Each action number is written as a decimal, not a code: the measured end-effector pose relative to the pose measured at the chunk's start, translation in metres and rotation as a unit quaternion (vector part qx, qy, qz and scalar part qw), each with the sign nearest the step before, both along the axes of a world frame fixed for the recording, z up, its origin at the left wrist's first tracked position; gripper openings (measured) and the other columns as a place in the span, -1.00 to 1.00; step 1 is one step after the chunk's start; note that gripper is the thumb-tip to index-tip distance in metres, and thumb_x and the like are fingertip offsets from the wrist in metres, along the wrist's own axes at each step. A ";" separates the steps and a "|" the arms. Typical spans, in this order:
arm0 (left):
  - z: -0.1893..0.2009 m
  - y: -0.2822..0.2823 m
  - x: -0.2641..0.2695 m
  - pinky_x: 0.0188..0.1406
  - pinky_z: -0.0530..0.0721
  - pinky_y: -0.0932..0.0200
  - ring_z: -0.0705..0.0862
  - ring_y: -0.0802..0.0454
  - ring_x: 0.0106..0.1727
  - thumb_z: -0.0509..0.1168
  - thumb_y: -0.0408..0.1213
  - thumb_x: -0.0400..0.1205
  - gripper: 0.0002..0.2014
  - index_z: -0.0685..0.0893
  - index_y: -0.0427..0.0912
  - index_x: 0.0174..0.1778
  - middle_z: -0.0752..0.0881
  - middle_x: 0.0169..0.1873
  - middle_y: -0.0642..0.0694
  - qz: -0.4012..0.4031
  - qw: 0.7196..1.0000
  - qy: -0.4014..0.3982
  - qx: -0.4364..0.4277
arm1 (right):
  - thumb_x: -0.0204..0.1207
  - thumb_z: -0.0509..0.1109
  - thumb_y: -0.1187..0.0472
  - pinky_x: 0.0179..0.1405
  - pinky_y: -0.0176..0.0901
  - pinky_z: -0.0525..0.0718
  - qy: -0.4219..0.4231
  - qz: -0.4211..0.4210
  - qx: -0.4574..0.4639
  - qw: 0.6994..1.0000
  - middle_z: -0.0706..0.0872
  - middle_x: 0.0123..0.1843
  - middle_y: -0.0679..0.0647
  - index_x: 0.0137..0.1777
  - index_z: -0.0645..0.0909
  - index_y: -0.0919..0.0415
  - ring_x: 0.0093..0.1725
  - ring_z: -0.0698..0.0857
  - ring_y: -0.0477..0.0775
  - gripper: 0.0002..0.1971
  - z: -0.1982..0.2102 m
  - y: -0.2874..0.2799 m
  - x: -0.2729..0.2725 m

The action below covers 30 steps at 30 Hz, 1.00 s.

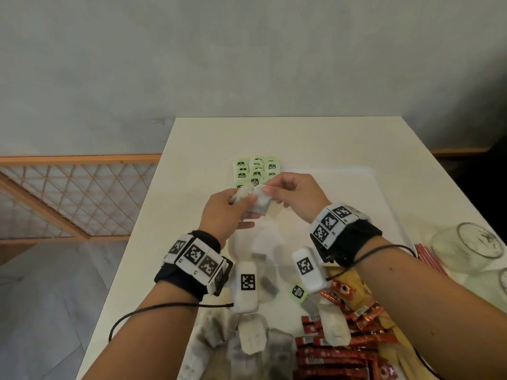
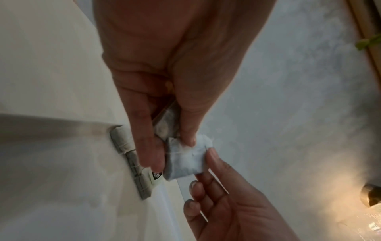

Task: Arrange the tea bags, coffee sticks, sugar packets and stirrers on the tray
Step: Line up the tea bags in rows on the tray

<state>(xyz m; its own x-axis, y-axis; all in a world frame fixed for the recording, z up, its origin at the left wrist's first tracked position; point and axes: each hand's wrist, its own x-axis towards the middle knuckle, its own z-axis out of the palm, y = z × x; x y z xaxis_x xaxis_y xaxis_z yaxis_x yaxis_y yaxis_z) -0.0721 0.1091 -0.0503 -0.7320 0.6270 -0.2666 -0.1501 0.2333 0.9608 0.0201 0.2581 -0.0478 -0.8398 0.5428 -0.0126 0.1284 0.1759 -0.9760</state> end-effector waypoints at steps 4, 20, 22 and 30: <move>-0.001 0.001 0.009 -0.30 0.82 0.11 0.84 -0.01 -0.25 0.39 -0.39 0.62 -0.90 0.72 -0.20 0.03 0.81 -0.17 -0.17 0.047 0.995 0.081 -0.031 | 0.45 0.57 0.24 -0.38 -0.19 0.66 -0.030 -0.063 -0.007 0.998 0.74 -0.41 0.09 -0.22 0.69 0.26 -0.45 0.66 -0.03 -0.87 -0.002 0.003 0.015; -0.001 0.019 0.024 -0.23 0.73 -0.03 0.62 -0.11 -0.38 0.40 -0.31 0.56 -0.64 0.51 -0.09 -0.56 0.58 -0.54 -0.05 -0.010 0.971 0.219 -0.098 | 0.58 0.40 0.20 -0.33 -0.08 0.77 -0.080 -0.057 -0.026 0.995 0.76 -0.19 0.15 -0.02 0.76 0.25 -0.34 0.72 0.07 -0.85 0.003 -0.003 0.023; -0.003 0.020 0.018 -0.12 0.81 -0.11 0.72 -0.13 -0.29 0.43 -0.33 0.56 -0.69 0.58 -0.05 -0.50 0.64 -0.48 -0.04 -0.016 0.983 0.167 -0.078 | 0.54 0.47 0.11 -0.36 -0.20 0.64 -0.100 -0.043 0.078 0.991 0.72 -0.12 0.02 0.05 0.74 0.08 -0.34 0.65 -0.06 -0.86 -0.001 0.003 0.022; -0.009 0.011 -0.008 -0.22 0.79 0.02 0.81 -0.06 -0.19 0.25 -0.19 0.72 -0.78 0.70 -0.25 0.08 0.81 -0.09 -0.17 0.004 0.995 -0.002 -0.098 | 0.54 0.48 0.22 -0.39 -0.20 0.66 -0.219 0.006 0.080 0.972 0.74 -0.26 0.10 -0.11 0.70 0.16 -0.35 0.66 -0.01 -0.97 -0.023 0.012 -0.007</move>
